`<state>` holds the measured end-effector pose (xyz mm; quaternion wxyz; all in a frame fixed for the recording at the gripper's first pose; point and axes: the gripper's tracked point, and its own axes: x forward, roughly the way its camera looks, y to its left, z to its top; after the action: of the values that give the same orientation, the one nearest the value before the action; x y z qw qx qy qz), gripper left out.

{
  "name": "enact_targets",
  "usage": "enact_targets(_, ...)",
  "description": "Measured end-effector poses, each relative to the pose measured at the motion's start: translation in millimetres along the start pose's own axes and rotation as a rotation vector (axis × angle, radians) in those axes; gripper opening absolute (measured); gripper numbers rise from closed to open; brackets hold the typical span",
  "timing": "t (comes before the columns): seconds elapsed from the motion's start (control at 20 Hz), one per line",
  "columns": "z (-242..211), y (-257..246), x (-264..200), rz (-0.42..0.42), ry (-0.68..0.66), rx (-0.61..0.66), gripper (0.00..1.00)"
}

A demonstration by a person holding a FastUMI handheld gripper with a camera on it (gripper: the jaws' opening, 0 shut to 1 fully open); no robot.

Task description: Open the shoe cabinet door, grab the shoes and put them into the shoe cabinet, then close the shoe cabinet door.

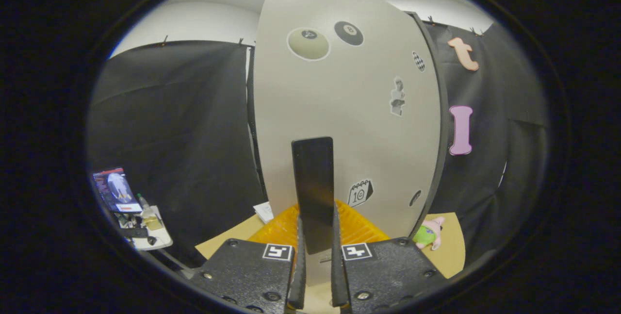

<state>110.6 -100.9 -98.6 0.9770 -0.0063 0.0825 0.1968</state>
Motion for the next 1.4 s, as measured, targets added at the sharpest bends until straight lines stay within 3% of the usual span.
enact_targets(0.25, -1, -19, -13, 0.065, -0.005, -0.013, 0.24)
enact_targets(0.45, -3, -37, -29, 0.061, -0.01, -0.037, 0.24)
enact_targets(0.6, -4, -59, -43, 0.001, -0.023, -0.049, 0.23)
enact_targets(0.85, 1, -115, -59, -0.221, -0.053, -0.068, 0.18)
enact_targets(1.0, -7, -96, -59, -0.165, -0.053, -0.025, 0.15)
enact_targets(1.05, -9, -93, -60, -0.153, -0.047, -0.018, 0.21)
enact_targets(1.4, -7, -105, -84, -0.286, -0.066, -0.022, 0.25)
